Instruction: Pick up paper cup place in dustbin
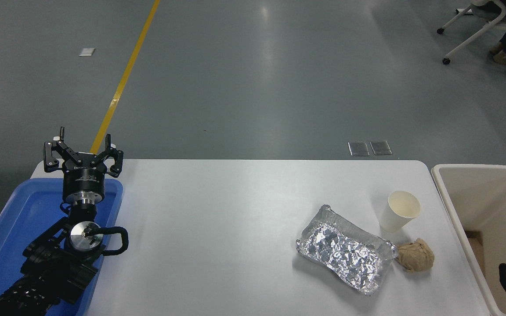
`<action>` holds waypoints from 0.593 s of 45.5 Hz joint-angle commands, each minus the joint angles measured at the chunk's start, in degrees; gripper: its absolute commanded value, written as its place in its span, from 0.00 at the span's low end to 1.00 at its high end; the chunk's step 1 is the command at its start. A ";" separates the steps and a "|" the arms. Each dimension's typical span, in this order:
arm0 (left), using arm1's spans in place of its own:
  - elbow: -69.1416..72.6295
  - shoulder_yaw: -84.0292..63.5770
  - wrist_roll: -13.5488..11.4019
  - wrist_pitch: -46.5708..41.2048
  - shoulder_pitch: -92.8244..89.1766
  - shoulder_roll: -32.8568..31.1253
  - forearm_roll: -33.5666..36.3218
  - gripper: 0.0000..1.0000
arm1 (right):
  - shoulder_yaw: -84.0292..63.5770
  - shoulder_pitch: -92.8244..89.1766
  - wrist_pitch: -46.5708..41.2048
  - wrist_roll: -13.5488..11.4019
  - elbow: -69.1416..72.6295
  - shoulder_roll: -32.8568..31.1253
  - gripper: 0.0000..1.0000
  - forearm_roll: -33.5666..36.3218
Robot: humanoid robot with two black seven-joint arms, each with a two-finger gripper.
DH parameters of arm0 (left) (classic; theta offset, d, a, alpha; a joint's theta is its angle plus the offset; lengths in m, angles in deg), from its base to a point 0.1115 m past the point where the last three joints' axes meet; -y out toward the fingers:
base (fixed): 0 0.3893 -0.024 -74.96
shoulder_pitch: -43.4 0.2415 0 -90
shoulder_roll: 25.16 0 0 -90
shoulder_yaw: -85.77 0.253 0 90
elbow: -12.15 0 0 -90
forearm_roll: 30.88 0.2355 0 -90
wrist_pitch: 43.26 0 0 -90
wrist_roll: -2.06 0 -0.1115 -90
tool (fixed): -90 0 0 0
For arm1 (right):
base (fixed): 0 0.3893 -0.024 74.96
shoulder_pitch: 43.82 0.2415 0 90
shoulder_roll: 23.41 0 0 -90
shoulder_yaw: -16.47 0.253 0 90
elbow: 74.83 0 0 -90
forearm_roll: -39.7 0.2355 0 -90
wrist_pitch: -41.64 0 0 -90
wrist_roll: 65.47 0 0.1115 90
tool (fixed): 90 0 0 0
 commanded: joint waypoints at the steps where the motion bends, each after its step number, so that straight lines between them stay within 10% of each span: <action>1: 0.00 0.00 0.09 -0.01 -0.09 -0.18 -0.09 0.99 | 0.45 0.19 0.15 0.06 -0.14 0.21 1.00 -0.03; 27: 0.00 -0.09 0.00 -0.01 -0.09 0.00 -0.09 0.99 | -7.37 3.35 -0.37 -0.02 -0.14 -1.81 1.00 -0.73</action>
